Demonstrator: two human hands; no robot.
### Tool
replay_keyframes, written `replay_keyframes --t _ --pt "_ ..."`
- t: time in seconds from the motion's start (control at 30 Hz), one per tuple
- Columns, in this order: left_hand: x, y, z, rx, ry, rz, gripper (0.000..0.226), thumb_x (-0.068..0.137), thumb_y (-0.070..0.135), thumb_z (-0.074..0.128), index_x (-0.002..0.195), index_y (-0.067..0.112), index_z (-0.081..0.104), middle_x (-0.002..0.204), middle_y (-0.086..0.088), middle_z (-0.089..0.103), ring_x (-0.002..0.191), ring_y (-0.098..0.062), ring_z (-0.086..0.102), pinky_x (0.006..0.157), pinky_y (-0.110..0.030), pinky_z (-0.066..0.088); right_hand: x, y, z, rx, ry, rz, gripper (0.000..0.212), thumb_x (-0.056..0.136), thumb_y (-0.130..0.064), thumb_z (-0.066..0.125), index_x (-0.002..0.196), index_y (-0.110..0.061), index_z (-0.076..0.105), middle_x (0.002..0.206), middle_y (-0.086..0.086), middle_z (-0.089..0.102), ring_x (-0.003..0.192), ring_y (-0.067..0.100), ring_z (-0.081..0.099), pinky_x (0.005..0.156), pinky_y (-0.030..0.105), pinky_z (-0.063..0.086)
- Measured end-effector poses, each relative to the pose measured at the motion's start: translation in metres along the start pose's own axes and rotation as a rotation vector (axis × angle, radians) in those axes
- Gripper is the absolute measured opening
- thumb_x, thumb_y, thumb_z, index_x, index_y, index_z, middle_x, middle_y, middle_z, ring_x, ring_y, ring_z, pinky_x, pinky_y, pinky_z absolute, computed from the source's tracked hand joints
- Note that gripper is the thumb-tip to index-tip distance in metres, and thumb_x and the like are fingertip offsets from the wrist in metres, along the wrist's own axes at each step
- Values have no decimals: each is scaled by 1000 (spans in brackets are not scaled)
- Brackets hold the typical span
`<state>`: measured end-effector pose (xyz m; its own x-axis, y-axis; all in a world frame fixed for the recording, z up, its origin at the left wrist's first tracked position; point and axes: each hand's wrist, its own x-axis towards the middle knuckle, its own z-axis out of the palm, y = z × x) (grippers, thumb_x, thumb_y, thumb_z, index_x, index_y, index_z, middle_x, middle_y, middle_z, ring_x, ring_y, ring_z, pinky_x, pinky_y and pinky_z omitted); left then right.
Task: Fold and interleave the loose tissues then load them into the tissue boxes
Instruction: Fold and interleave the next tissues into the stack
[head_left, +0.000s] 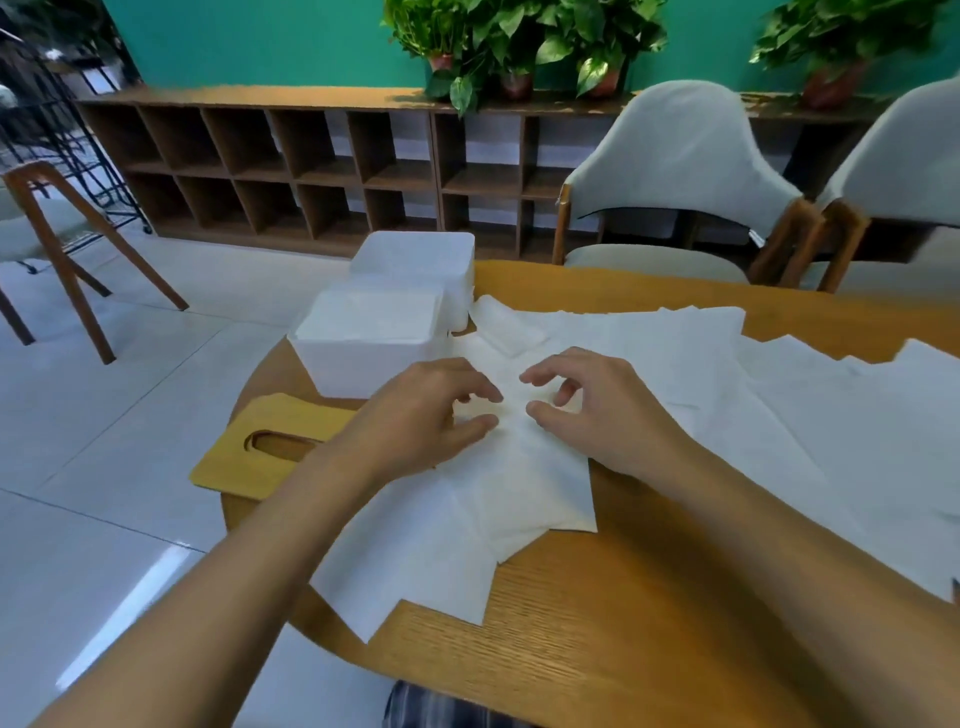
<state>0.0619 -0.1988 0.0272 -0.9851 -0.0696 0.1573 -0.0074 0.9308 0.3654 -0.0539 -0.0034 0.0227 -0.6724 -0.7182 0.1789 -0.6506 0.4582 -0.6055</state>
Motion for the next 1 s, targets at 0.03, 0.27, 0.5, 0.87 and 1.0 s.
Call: replay_keyframes --t 0.03,0.27,0.5,0.87,1.0 --pt "0 1 9 -7 -3 -14 34 93 46 73 125 32 72 121 14 68 101 -4 63 85 -30 59 -7 6 1 -7 -16 1 32 88 -38 75 120 -36 68 120 -15 64 91 5 61 85 24 55" --pt "-7 9 49 15 -36 -46 62 82 70 71 134 37 63 138 14 57 126 -9 52 104 -32 48 -51 38 8 -93 -120 3 47 89 -55 68 131 -36 62 135 -22 52 122 2 47 97 24 40" --pt "17 31 56 73 10 -7 54 83 65 73 128 36 68 112 17 65 92 -5 60 81 -30 56 -62 61 -8 -192 -160 -34 45 88 -59 65 127 -37 64 136 -28 50 122 -8 41 94 10 31" --pt "54 41 69 -269 48 57 11 83 23 74 75 24 66 75 10 68 71 -12 63 63 -35 53 -62 85 -16 -87 -42 2 45 86 -40 73 129 -38 61 132 -30 52 120 -9 46 98 9 37" --pt "57 50 69 -620 -54 81 13 91 3 68 83 13 68 101 10 78 100 -14 71 88 -30 54 -58 87 -14 33 193 -26 58 86 -28 79 136 -38 51 140 -27 44 129 -7 42 105 11 38"
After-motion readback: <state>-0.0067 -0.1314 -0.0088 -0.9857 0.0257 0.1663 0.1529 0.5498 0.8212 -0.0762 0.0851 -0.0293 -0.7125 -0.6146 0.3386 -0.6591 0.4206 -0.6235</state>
